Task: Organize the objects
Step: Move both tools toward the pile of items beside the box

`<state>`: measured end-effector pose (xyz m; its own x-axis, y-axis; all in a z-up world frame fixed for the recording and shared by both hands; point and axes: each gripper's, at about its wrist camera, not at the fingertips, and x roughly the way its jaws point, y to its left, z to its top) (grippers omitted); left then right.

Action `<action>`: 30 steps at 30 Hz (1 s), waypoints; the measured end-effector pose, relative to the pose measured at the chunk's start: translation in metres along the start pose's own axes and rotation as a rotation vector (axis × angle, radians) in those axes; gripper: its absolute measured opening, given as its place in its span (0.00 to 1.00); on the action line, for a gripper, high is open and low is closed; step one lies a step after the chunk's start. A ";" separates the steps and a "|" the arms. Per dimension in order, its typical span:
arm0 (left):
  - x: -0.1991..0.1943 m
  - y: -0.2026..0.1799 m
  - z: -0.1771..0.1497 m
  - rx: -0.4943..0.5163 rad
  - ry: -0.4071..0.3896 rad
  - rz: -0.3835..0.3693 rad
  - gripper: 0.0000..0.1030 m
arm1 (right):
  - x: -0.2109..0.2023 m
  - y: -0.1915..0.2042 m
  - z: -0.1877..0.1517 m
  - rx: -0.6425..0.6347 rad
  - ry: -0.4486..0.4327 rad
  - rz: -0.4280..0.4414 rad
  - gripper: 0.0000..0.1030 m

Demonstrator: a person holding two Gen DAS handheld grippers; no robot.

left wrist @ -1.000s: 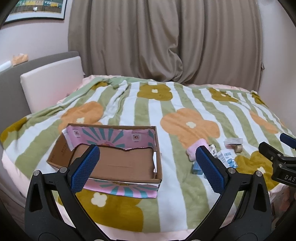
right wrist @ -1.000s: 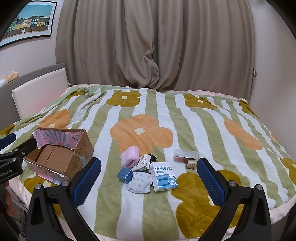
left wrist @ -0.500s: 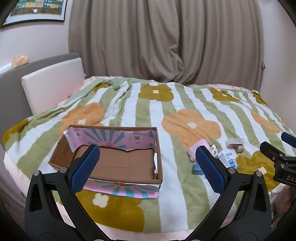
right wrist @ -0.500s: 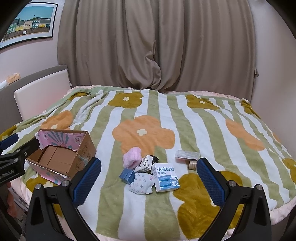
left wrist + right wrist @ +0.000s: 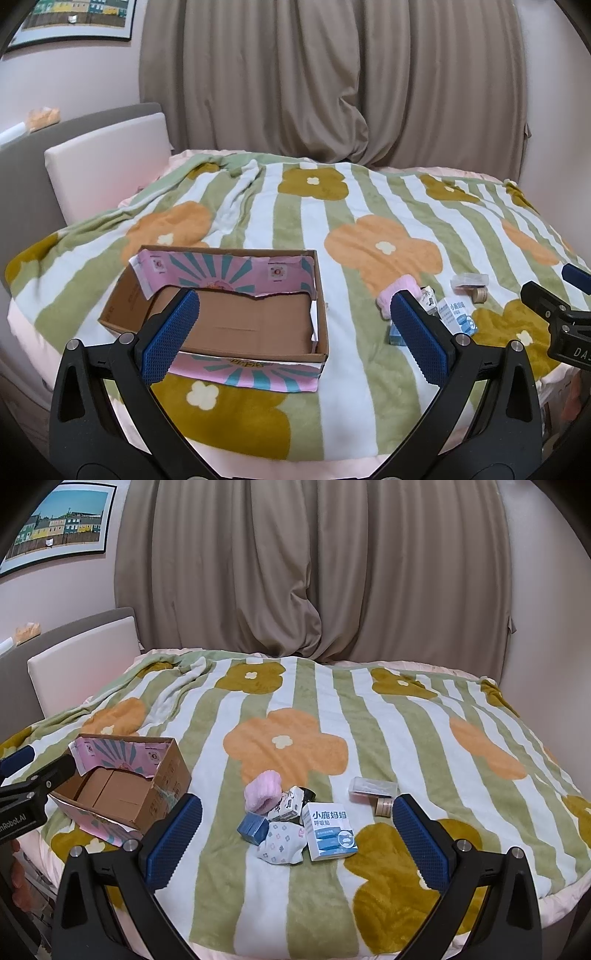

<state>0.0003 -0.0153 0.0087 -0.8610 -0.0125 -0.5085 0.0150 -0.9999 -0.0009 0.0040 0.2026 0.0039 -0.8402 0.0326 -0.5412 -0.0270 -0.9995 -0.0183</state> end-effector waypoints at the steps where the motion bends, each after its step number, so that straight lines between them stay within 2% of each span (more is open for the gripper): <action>1: 0.000 0.000 0.000 0.001 0.001 -0.001 1.00 | 0.000 0.000 0.000 -0.001 -0.001 -0.001 1.00; 19: 0.004 0.000 -0.004 -0.013 0.016 -0.024 1.00 | 0.000 -0.001 -0.001 0.007 0.004 0.009 1.00; 30: 0.008 -0.009 -0.002 -0.022 0.031 -0.071 1.00 | 0.003 -0.006 -0.003 0.019 0.014 0.011 1.00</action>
<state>-0.0059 -0.0064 0.0032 -0.8440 0.0593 -0.5330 -0.0344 -0.9978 -0.0565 0.0034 0.2085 0.0003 -0.8327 0.0216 -0.5533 -0.0284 -0.9996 0.0036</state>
